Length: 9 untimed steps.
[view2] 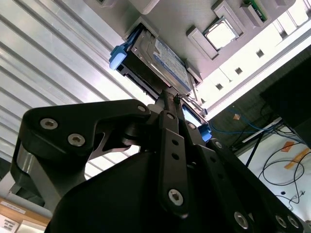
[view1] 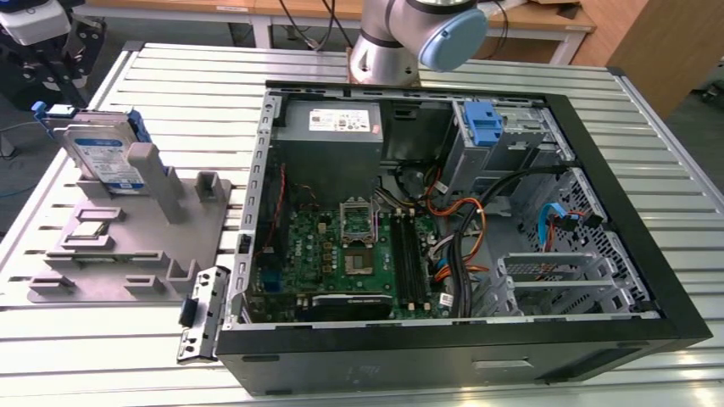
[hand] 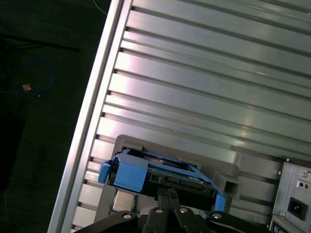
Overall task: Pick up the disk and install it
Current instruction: 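Pick up the disk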
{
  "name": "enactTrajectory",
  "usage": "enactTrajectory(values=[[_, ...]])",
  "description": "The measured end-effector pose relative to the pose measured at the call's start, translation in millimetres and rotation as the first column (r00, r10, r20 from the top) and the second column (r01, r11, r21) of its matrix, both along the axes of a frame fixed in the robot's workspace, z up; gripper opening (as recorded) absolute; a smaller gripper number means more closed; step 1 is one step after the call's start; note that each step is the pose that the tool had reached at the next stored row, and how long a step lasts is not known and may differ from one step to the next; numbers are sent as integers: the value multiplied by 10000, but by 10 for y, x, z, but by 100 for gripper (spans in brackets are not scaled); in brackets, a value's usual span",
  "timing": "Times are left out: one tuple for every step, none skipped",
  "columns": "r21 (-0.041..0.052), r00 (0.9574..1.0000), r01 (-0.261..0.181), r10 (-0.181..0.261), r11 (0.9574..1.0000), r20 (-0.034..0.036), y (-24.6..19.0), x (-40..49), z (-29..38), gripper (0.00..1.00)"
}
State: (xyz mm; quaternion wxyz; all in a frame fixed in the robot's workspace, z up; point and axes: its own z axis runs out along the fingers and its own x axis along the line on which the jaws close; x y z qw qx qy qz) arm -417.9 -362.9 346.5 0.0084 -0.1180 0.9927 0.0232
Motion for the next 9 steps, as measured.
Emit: enactTrajectory(values=[[0, 10000, -4, 4, 10000, 0, 0, 0, 0, 10], [0, 10000, -11, 11, 10000, -1, 0, 0, 0, 10], [0, 10000, -12, 12, 10000, -1, 0, 0, 0, 10], [0, 10000, -12, 12, 10000, -1, 0, 0, 0, 10], [0, 10000, -12, 12, 10000, -1, 0, 0, 0, 10], [0, 10000, -13, 13, 10000, -1, 0, 0, 0, 10], [0, 10000, -13, 13, 10000, 0, 0, 0, 0, 10], [0, 10000, -14, 14, 10000, -1, 0, 0, 0, 10], [0, 10000, -15, 15, 10000, 0, 0, 0, 0, 10]])
